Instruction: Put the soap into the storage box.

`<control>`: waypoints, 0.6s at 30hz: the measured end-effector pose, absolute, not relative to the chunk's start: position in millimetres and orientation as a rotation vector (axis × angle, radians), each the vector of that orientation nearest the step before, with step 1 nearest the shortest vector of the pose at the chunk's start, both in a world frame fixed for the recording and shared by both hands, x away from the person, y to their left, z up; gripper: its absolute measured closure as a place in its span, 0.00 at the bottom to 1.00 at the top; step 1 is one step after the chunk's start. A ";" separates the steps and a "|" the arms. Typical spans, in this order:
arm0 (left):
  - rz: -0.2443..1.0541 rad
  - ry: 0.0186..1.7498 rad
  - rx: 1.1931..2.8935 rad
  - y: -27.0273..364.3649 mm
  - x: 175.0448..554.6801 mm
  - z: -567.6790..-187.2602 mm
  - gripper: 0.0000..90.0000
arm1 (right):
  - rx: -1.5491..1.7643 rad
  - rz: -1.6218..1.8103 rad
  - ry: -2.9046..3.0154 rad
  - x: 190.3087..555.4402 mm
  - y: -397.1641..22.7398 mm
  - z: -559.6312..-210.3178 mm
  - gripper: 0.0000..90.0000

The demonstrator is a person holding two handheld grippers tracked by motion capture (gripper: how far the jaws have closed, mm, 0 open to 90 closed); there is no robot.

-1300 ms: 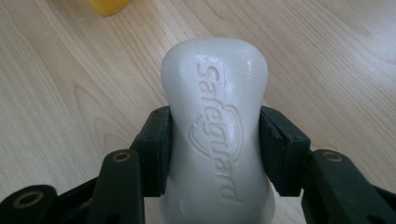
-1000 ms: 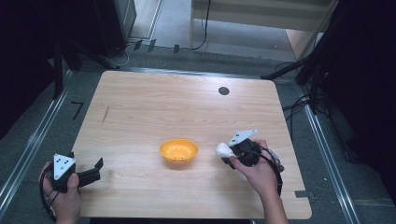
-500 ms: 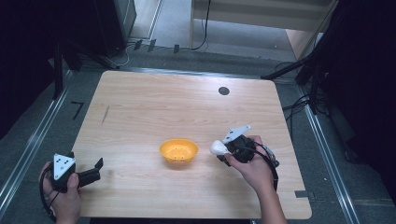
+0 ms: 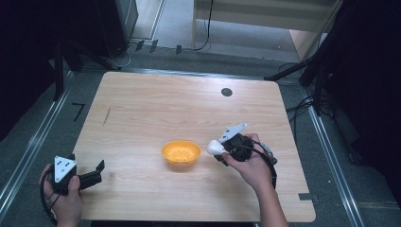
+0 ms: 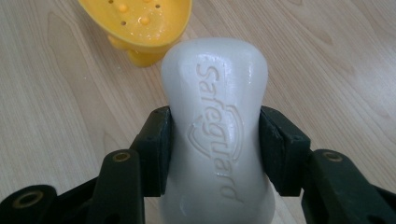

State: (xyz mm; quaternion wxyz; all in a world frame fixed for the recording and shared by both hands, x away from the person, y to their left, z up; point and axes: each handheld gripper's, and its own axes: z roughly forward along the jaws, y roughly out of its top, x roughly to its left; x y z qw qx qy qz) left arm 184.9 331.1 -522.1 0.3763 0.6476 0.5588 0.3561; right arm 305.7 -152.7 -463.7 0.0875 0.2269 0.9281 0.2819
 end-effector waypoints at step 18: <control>0.911 1.429 1.654 330.6 185.3 -522.2 0.00 | 0.591 0.858 2.781 309.4 -136.1 -456.6 0.56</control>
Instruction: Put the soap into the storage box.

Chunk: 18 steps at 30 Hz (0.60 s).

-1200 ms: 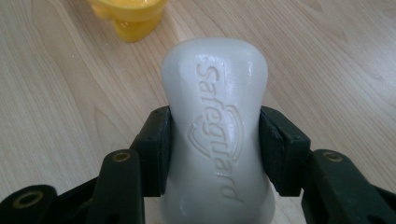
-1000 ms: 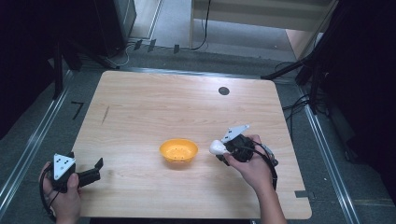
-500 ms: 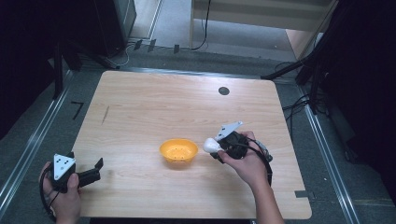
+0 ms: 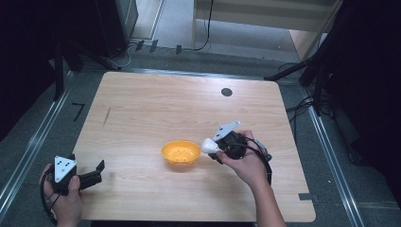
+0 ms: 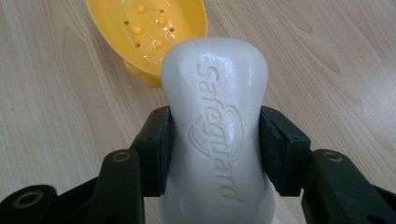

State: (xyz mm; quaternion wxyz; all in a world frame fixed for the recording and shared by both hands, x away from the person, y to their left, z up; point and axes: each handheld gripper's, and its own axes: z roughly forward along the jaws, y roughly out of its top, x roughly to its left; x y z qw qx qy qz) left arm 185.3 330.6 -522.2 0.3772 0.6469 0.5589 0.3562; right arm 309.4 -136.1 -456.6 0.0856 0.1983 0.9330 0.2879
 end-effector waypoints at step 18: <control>0.910 1.428 1.655 330.5 185.3 -522.3 0.00 | 0.524 0.861 2.805 311.3 -120.2 -453.5 0.56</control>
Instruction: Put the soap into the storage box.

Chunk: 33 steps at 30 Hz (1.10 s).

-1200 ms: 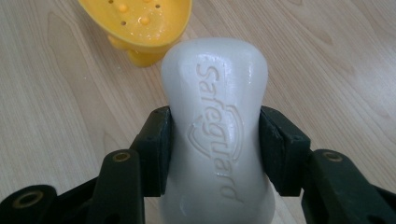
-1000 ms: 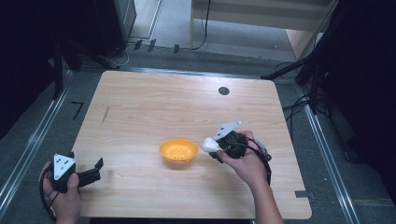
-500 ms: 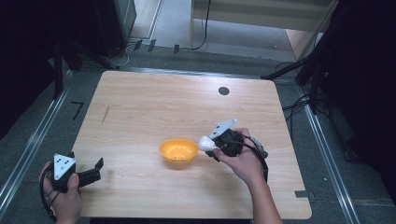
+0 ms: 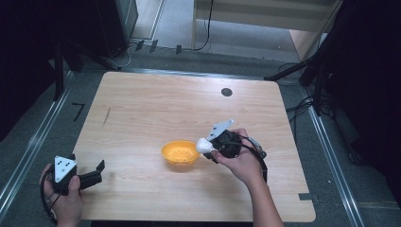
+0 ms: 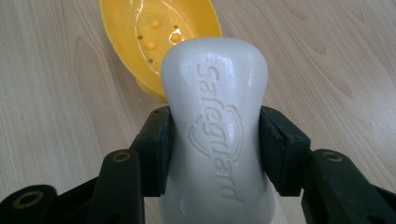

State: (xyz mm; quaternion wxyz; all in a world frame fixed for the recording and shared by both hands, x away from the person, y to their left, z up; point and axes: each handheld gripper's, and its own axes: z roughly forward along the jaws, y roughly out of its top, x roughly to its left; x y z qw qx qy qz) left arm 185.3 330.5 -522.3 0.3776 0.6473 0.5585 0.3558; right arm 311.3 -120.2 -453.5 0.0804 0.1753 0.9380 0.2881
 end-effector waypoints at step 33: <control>0.908 1.422 1.660 330.3 185.7 -522.3 0.00 | 0.367 0.856 2.856 318.1 -80.3 -454.8 0.56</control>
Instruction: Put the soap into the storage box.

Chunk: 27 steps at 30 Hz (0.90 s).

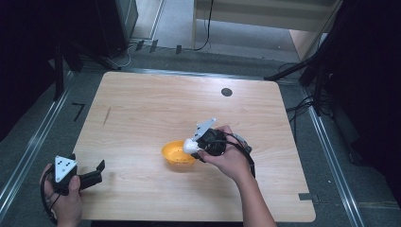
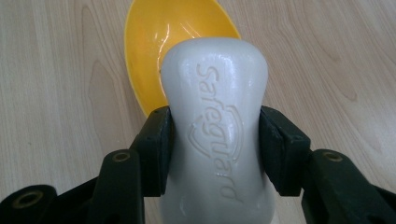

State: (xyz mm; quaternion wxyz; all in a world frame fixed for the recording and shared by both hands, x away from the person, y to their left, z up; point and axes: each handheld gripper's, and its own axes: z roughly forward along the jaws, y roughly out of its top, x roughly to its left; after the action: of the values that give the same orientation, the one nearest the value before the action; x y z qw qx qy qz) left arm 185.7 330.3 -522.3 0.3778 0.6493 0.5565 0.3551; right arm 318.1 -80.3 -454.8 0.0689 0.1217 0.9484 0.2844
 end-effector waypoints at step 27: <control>0.905 1.425 1.657 330.3 185.7 -522.3 0.00 | 0.242 0.829 2.897 323.7 -50.6 -456.7 0.56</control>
State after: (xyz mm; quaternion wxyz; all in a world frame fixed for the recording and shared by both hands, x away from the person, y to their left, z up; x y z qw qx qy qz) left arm 185.7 330.3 -522.3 0.3785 0.6483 0.5576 0.3543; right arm 323.7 -50.6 -456.7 0.0593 0.0798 0.9567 0.2736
